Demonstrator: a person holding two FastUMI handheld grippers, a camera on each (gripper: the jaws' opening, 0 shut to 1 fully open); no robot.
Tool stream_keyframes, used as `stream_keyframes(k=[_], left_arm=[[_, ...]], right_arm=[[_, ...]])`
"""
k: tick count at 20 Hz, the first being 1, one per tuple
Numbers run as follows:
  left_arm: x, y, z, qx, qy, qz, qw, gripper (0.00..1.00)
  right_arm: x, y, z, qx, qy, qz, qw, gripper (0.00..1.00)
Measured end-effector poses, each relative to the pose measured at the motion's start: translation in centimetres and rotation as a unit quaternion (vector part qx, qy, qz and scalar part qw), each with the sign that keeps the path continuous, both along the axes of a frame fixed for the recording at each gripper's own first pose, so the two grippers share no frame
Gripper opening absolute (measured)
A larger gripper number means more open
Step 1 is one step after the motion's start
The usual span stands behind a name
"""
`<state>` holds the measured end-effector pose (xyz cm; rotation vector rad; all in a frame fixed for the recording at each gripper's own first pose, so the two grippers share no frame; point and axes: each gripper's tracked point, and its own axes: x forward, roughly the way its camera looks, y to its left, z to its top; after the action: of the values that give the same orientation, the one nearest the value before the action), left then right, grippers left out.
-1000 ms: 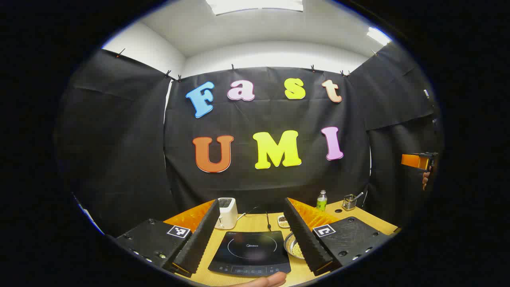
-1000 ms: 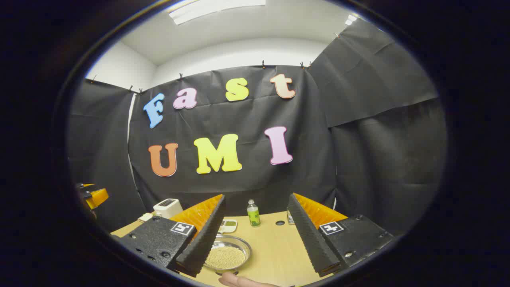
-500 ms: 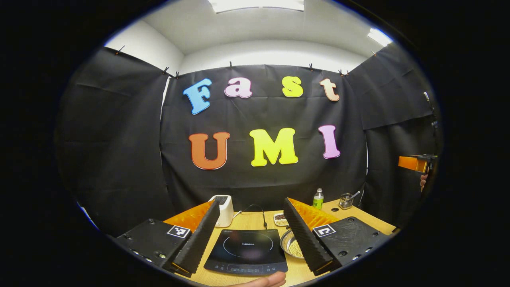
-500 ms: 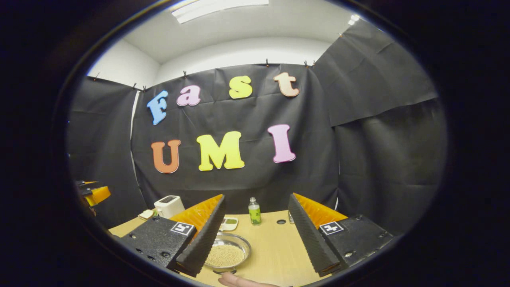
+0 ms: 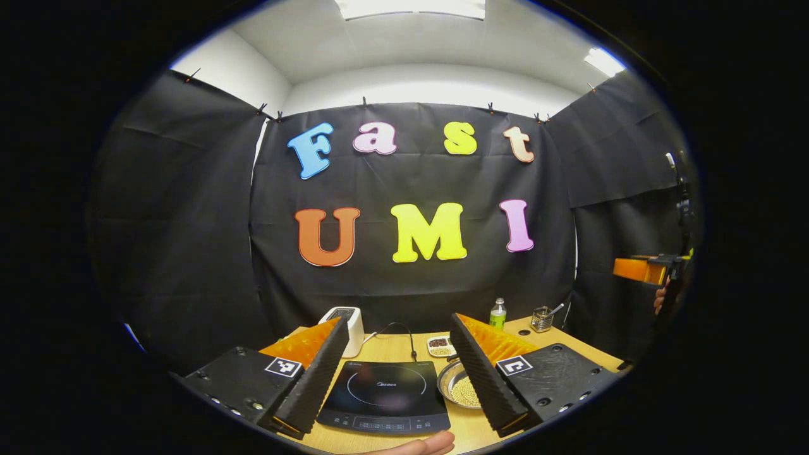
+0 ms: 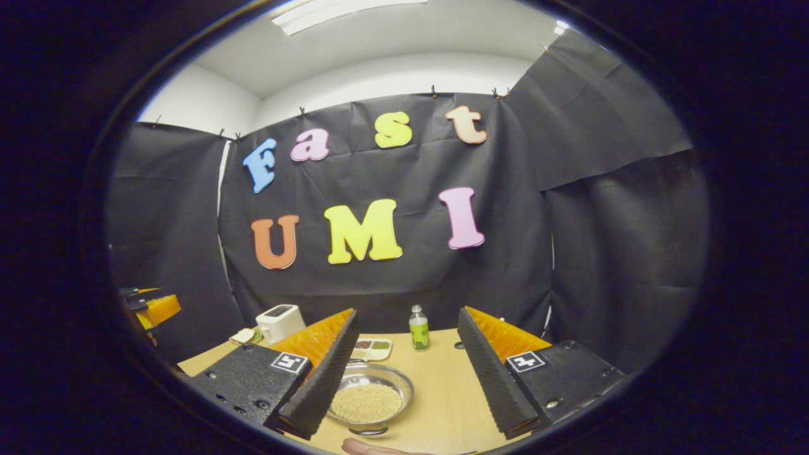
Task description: First push the handle of the pot to place it horizontally, then grasp the pot with both hands and set it on the induction cooktop.
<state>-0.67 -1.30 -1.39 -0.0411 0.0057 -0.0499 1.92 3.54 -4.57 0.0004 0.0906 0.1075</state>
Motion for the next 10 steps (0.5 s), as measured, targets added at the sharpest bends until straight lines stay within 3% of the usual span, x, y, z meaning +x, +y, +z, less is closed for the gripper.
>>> stream_keyframes(k=[4, 6, 7, 8, 9, 10], left_arm=[[-0.4, 0.4, -0.3, 0.004, 0.001, 0.008, 1.000, 0.96], [-0.9, 0.1, -1.3, 0.008, 0.017, 0.008, 1.000, 0.96], [-1.3, -0.7, -1.6, 0.008, 0.021, 0.001, 1.000, 0.96], [-1.5, -1.0, -1.6, 0.013, 0.016, -0.002, 1.000, 0.96], [-1.7, -1.0, -1.5, 0.021, 0.013, -0.003, 1.000, 0.96], [-1.9, -1.0, -1.7, 0.027, 0.013, 0.000, 1.000, 0.96]], right_arm=[[1.3, 1.7, -5.0, -0.010, 0.066, 0.011, 0.998, 0.84], [1.5, 3.4, -7.5, 0.009, 0.110, 0.031, 0.993, 0.67], [1.5, 4.3, -9.1, 0.024, 0.142, 0.044, 0.989, 0.52], [1.3, 4.9, -10.7, 0.038, 0.176, 0.055, 0.982, 0.46], [1.4, 5.5, -11.9, 0.048, 0.202, 0.064, 0.976, 0.31], [1.9, 5.4, -13.2, 0.046, 0.220, 0.062, 0.972, 0.24]])
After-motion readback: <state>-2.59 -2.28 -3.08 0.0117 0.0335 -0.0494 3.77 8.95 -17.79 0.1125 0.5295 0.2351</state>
